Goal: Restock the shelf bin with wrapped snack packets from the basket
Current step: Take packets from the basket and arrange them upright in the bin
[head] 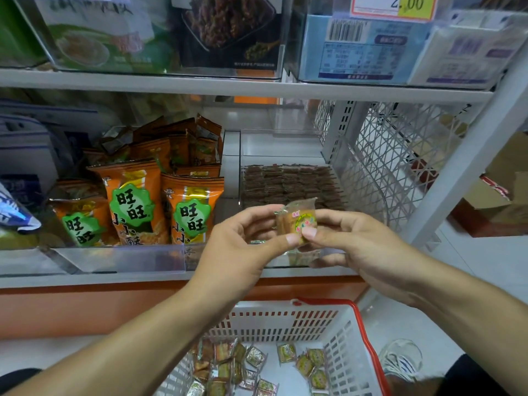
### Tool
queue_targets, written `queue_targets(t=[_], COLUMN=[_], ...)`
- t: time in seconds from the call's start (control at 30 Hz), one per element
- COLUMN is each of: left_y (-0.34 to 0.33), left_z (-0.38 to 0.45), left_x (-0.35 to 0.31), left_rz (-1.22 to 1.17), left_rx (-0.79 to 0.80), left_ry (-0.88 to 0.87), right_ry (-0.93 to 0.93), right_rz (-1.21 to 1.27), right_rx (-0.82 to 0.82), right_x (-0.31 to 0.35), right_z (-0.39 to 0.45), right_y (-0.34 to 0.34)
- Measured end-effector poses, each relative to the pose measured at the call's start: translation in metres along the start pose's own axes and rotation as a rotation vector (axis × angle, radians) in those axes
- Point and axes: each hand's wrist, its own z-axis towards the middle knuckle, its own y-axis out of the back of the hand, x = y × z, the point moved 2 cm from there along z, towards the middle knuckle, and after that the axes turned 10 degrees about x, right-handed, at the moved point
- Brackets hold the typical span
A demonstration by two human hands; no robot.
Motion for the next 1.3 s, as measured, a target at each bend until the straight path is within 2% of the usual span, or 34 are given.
queue_targets(t=[0.07,0.13,0.23,0.3,0.33,0.4,0.5,0.6,0.7,0.87,0.93,1.13,1.23,1.3], left_y=[-0.002,-0.005,-0.007,-0.007,-0.007,-0.011,-0.016,-0.015,-0.013,-0.01,-0.009,-0.008,-0.008,-0.006], left_z=[-0.001,-0.001,0.0,0.002,0.002,0.003,0.006,0.009,0.01,0.012,0.012,0.012,0.005,-0.002], left_x=[-0.003,-0.003,0.0,0.002,0.003,0.006,0.018,0.029,0.035,0.039,0.04,0.042,0.031,0.022], left_rz=[0.203,0.35,0.422,0.585,0.7,0.904,1.091,1.173,1.241,1.253,1.261,1.241,1.204,1.182], left_rx=[0.017,0.056,0.049,0.011,0.021,0.098,0.213,0.262,0.309,0.325,0.328,0.337,0.312,0.223], left_ry=[-0.022,-0.037,-0.063,-0.093,-0.115,-0.128,-0.067,-0.018,-0.026,-0.04,-0.042,-0.063,-0.097,-0.2], right_ry=[0.008,0.025,0.035,0.012,-0.017,-0.11,-0.323,-0.438,-0.535,-0.536,-0.598,-0.741,-0.704,-0.581], right_rz=[-0.107,-0.36,-0.599,-0.832,-1.053,-1.402,-1.647,-1.885,-1.887,-1.943,-1.9,-1.853,-1.83,-1.877], right_rx=[0.004,0.009,0.029,-0.139,-0.255,-0.339,-0.23,-0.112,-0.007,-0.045,-0.047,0.076,0.063,-0.033], right_x=[0.001,0.008,0.018,0.027,0.033,0.039,0.032,0.014,0.004,-0.001,-0.005,-0.007,0.001,0.017], right_z=[-0.001,-0.004,-0.007,-0.006,-0.006,-0.002,0.011,0.029,0.041,0.057,0.063,0.071,0.064,0.057], right_y=[0.003,0.005,0.017,0.038,0.05,0.067,0.077,0.075,0.069,0.07,0.071,0.064,0.054,0.048])
